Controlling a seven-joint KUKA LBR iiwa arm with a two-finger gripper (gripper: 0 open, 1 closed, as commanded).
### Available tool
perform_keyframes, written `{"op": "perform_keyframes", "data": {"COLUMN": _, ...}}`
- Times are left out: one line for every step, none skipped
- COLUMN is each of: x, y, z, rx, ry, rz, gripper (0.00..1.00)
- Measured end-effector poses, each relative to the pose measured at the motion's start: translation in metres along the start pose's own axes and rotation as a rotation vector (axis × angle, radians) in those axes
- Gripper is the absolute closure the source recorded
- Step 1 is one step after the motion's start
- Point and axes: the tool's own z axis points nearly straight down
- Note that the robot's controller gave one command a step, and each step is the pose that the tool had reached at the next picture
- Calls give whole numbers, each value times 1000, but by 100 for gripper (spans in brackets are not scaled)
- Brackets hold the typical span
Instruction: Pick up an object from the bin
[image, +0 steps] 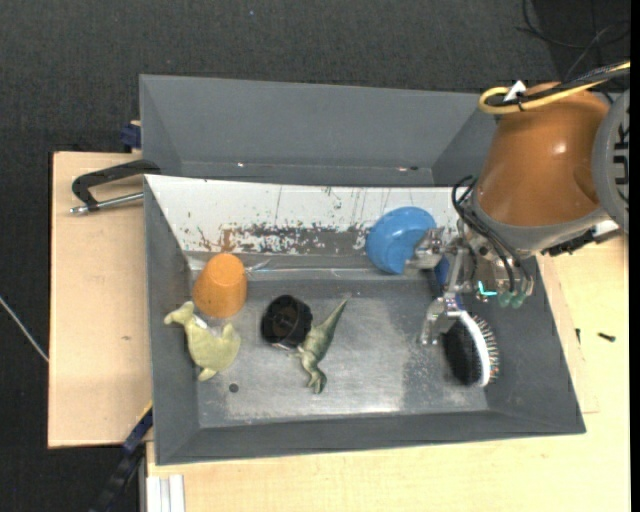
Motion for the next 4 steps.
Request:
{"op": "perform_keyframes", "data": {"x": -37, "y": 73, "z": 129, "rx": -1, "ry": 0, "rz": -97, "gripper": 0}}
{"op": "perform_keyframes", "data": {"x": -8, "y": 124, "z": 141, "rx": 0, "ry": -14, "rz": -96, "gripper": 0}}
{"op": "perform_keyframes", "data": {"x": -28, "y": 209, "z": 143, "rx": -3, "ry": -17, "rz": 5, "gripper": 0}}
{"op": "perform_keyframes", "data": {"x": -26, "y": 207, "z": 143, "rx": 0, "ry": -7, "rz": 6, "gripper": 100}}
